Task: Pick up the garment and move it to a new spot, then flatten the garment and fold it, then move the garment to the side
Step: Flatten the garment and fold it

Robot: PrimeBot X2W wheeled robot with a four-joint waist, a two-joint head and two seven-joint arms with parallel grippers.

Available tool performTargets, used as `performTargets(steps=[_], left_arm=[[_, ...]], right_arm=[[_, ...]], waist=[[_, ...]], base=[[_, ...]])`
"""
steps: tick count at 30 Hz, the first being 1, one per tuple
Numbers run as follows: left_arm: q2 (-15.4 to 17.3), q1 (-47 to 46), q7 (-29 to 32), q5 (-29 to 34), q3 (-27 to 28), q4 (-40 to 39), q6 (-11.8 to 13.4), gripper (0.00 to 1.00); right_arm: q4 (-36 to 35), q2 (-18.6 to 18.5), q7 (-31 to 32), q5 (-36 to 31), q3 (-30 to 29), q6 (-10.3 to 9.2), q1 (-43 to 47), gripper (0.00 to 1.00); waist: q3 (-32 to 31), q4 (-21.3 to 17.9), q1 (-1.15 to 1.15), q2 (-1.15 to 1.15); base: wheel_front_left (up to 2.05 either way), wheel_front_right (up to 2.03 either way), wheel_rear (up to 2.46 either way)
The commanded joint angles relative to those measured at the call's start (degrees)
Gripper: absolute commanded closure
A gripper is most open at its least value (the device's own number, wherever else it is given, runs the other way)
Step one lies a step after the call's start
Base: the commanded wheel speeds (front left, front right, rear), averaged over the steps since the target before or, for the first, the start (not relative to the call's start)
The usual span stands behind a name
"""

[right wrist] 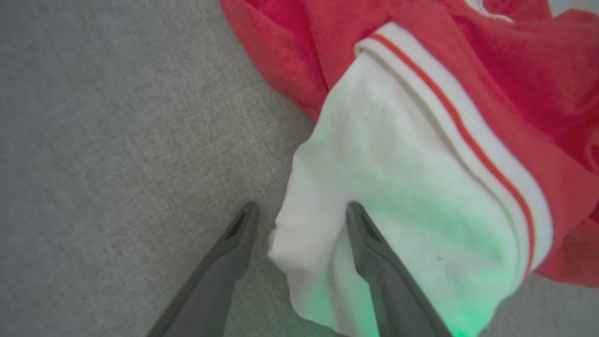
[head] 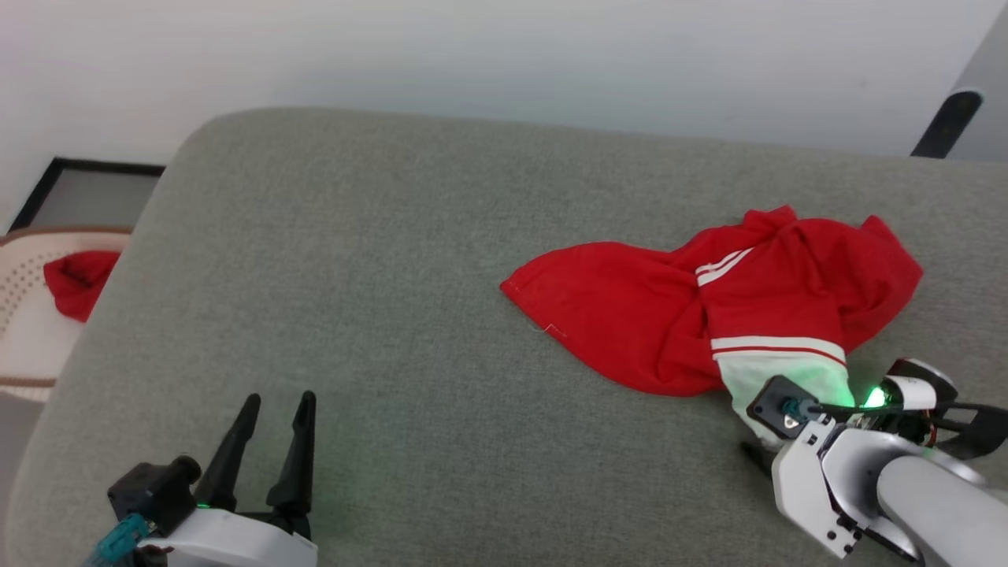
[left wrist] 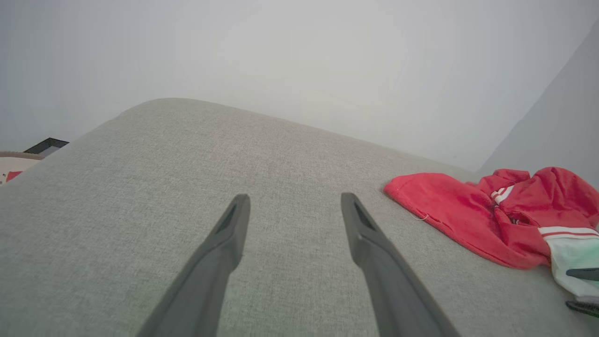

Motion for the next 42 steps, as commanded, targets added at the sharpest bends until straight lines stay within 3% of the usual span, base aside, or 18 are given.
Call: performTargets(steps=[1,7,14,19,23,28,38,39,40,41,42], left_arm=[[-0.14,-0.45,0.01,-0.09,0.26,0.00,-0.19,0.00],[-0.49,0.06,0.01,-0.39,1.27,-0.45,-0.19,0.00],[-0.68,-1.27,0.01,-0.64,0.52,-0.93,-0.19,0.00],[-1.02,-2.12,0.01,-0.50,-0.12,-1.21,-0.19,0.00],[-1.03,-2.21,0.01,-0.59,-0.30,-1.26,-0.19,0.00],[-1.07,-2.39,0.01,-0.70,-0.59,-1.22,-0.19,0.00],[-0.80,-2.71,0.01,-1.26,-0.35,-0.85,-0.19,0.00],[-0.65,-2.85,0.01,-1.33,-0.52,-0.83,-0.19,0.00],[-0.44,-3.14,0.01,-1.54,-0.80,-0.84,-0.19,0.00],[-0.07,-3.53,0.01,-1.79,-0.97,-0.96,-0.19,0.00],[0.42,-3.98,0.01,-1.98,-1.11,-1.19,-0.19,0.00]], right_arm=[[0.85,-0.21,-0.47,0.36,0.72,0.19,-0.50,1.00],[2.01,-2.22,-4.57,-1.26,-1.47,0.08,-1.16,1.00],[-1.44,-11.23,-7.37,-4.67,-4.17,0.08,-1.94,1.00],[-0.40,-16.52,-7.92,-3.89,-11.60,0.08,-2.01,1.00],[2.44,-17.69,-8.09,-3.78,-17.33,0.08,0.10,1.00],[9.87,-16.11,-7.97,-3.13,-26.20,0.07,4.95,1.00],[22.75,-5.68,-8.14,1.08,-44.12,0.08,9.37,1.00],[23.47,-4.98,-8.59,0.74,-45.23,0.08,9.36,0.87],[24.10,-4.23,-9.21,0.78,-46.48,0.08,9.36,0.54],[24.67,-3.02,-9.87,1.46,-47.92,0.08,9.27,0.00],[25.00,-2.36,-10.78,1.27,-48.94,0.08,9.21,0.00]], waist=[[1.20,0.81,0.00,0.00],[1.69,-1.04,0.00,0.00],[2.39,-3.76,0.00,0.00],[2.92,-4.85,0.00,0.00],[3.14,-5.03,0.00,0.00],[3.57,-4.63,0.00,0.00],[4.32,-4.12,0.00,0.00],[4.26,-4.18,0.00,0.00],[4.21,-4.27,0.00,0.00],[4.13,-4.51,0.00,0.00],[4.10,-4.78,0.00,0.00]], base=[[0.00,0.00,0.00],[0.00,0.00,0.00],[0.00,0.00,0.00],[0.00,0.00,0.00],[0.00,0.00,0.00],[0.00,0.00,0.00],[0.00,0.00,0.00],[0.00,0.00,0.00],[0.00,0.00,0.00],[0.00,0.00,0.00],[0.00,0.00,0.00]])
